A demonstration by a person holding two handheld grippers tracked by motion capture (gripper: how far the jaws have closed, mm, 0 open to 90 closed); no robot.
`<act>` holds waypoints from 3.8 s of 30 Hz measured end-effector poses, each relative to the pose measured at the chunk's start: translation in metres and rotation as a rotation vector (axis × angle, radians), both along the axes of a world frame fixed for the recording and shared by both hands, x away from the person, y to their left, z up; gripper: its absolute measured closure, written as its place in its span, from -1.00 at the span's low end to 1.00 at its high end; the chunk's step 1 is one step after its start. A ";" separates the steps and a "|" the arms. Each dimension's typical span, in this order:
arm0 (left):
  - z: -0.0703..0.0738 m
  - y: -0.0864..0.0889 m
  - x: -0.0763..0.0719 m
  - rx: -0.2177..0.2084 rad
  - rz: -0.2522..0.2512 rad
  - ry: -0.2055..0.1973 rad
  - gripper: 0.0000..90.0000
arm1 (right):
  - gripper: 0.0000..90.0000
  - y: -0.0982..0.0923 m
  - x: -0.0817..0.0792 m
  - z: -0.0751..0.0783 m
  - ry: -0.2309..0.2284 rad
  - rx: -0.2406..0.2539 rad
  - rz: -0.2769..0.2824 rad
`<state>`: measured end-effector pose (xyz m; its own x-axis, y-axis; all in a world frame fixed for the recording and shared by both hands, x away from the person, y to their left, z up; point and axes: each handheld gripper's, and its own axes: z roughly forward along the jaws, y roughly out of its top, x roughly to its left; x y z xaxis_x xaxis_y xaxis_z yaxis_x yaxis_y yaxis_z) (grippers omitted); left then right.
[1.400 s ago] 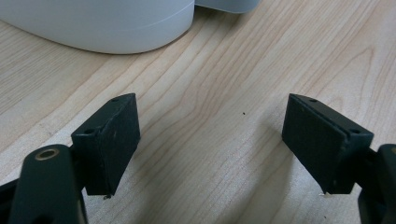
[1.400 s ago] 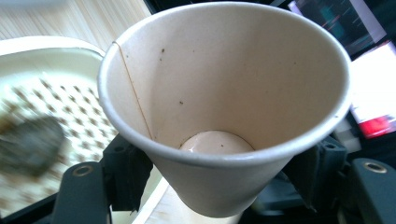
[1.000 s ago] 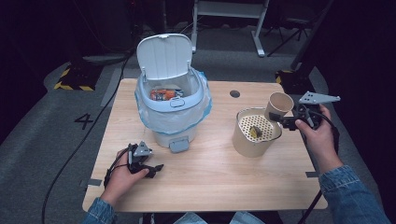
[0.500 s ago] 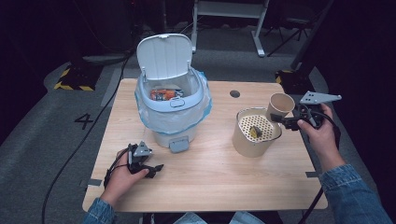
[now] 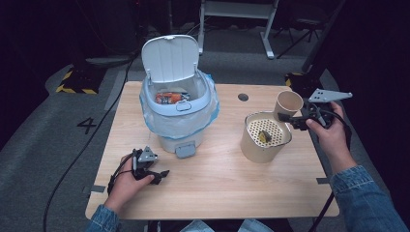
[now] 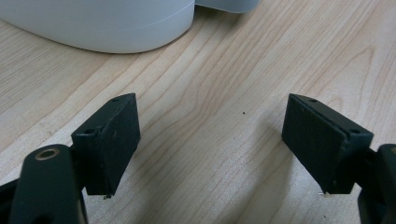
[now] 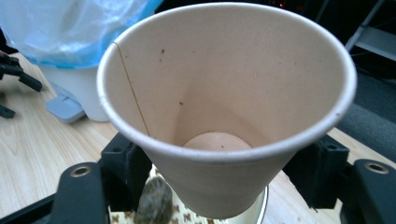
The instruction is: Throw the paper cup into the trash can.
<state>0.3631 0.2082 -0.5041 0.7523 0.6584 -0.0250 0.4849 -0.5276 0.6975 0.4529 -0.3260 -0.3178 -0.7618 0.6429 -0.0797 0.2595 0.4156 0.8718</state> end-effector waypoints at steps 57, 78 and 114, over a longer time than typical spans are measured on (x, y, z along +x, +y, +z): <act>0.000 0.000 0.003 0.000 -0.015 -0.004 -0.56 | -0.34 0.201 0.060 0.068 -0.088 0.209 0.138; 0.000 0.000 0.004 0.000 -0.017 -0.003 -0.56 | -0.34 0.271 0.064 0.056 -0.038 0.133 0.216; 0.000 0.001 0.003 0.003 -0.010 -0.005 -0.54 | -0.64 0.200 0.042 0.085 -0.082 0.082 0.166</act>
